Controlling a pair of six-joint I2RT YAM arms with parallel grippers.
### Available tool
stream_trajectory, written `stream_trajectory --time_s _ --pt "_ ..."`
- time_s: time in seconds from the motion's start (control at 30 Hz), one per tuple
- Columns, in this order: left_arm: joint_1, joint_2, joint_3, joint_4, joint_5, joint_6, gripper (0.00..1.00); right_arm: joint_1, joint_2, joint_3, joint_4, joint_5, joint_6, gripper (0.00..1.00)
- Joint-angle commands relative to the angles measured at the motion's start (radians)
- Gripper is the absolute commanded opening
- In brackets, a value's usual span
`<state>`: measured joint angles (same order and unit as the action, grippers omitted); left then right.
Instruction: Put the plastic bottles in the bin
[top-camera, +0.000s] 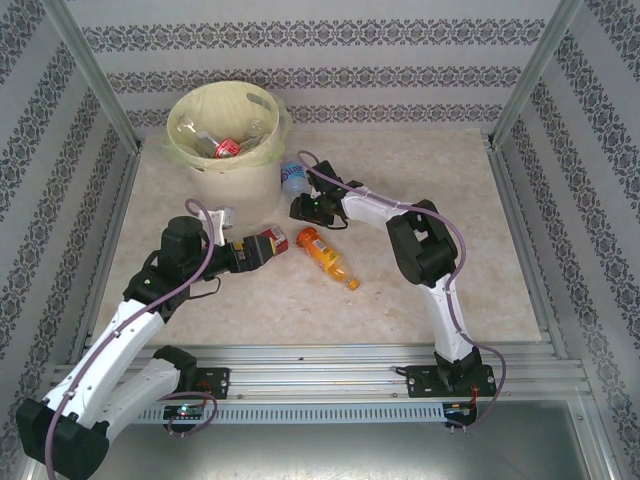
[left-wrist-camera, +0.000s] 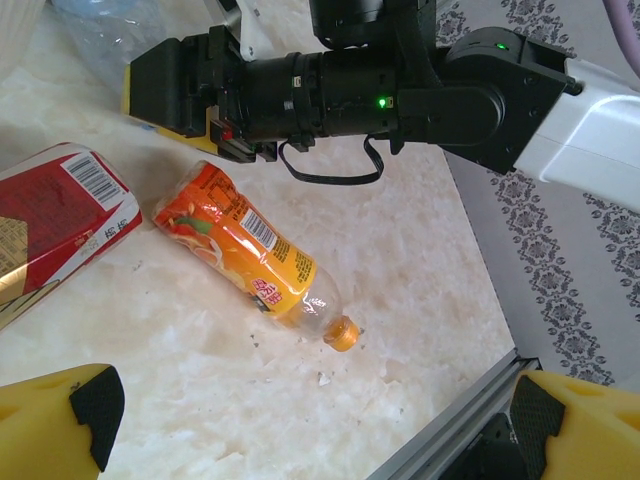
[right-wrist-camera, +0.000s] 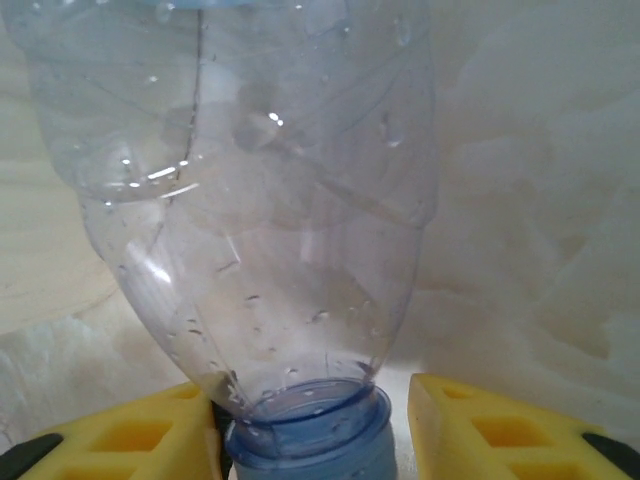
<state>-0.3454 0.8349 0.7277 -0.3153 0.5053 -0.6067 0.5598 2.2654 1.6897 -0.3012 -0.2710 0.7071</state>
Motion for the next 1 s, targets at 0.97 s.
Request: stream_trajectory --time_s 0.97 --pt "-0.104 0.27 -0.067 0.457 0.018 -0.342 1.0 -0.143 -0.568 -0.599 0.018 -0.051 -0.246 0.23"
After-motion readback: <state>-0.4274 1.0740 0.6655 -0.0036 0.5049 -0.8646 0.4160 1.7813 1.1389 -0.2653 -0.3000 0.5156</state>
